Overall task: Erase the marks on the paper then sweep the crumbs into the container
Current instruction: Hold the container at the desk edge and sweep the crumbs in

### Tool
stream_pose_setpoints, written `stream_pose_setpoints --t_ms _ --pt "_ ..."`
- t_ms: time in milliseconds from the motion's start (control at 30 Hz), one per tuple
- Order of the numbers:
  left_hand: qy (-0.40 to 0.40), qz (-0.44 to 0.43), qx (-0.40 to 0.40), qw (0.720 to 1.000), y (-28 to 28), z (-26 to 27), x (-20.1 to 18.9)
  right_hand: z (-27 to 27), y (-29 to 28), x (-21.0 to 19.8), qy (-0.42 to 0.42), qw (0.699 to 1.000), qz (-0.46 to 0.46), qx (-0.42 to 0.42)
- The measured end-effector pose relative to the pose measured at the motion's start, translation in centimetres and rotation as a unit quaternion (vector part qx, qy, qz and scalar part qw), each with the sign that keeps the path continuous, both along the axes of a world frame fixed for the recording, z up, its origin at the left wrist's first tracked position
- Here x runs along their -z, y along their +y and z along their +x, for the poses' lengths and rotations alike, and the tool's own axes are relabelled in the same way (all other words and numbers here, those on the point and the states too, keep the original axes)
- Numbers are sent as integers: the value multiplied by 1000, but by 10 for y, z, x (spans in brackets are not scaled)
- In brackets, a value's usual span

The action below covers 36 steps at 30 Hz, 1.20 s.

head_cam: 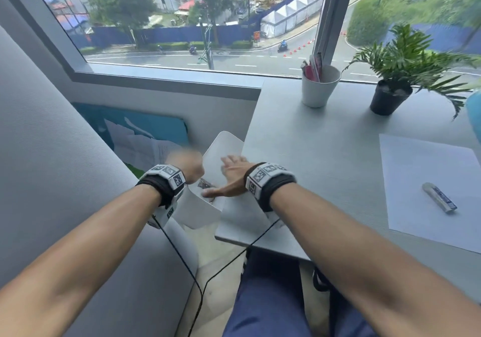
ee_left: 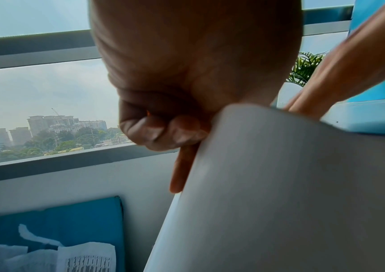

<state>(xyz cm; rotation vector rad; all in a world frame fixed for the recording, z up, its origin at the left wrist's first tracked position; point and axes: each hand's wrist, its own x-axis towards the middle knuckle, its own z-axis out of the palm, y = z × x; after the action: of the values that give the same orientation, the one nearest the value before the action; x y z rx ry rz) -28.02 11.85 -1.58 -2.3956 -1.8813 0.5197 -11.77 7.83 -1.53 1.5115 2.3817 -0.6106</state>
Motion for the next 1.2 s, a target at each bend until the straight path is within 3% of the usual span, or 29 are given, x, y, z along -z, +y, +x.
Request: stream_pose_setpoints --t_ms 67,133,233,300,367,467,567,667,767,867,1000,1067,1200 --pt "4 1 4 1000 0 2 0 -20 -13 -5 39 996 20 -75" --pt "8 4 4 1000 -3 1 0 -9 -16 -8 60 995 58 -46" --pt "4 1 -1 1000 -9 -1 -1 45 -8 -8 28 990 101 94" --pt "-1 7 4 1000 -13 -1 -3 89 -3 -6 -13 972 79 219" --pt "1 4 4 1000 -16 -2 -4 110 -5 0 -54 957 26 283" --pt "4 14 11 1000 -17 -1 -5 72 -15 11 -39 973 18 225" --pt "12 9 6 1000 -19 -4 -4 -9 -29 15 -19 998 10 52" --pt "8 12 9 1000 -22 -7 -3 -52 -41 12 -47 995 25 -88" --pt "0 8 6 1000 -27 -10 0 -30 -34 4 -5 995 86 -48" --pt "-5 2 0 1000 -33 -9 2 36 -20 -6 -15 990 97 98" --pt "-14 -5 7 1000 -37 -9 4 110 -30 4 -69 952 27 298" --pt "-17 -8 9 1000 -38 -11 6 97 -50 11 -73 953 -12 295" --pt "-13 -17 0 1000 -41 -15 4 3 -69 20 4 994 -31 104"
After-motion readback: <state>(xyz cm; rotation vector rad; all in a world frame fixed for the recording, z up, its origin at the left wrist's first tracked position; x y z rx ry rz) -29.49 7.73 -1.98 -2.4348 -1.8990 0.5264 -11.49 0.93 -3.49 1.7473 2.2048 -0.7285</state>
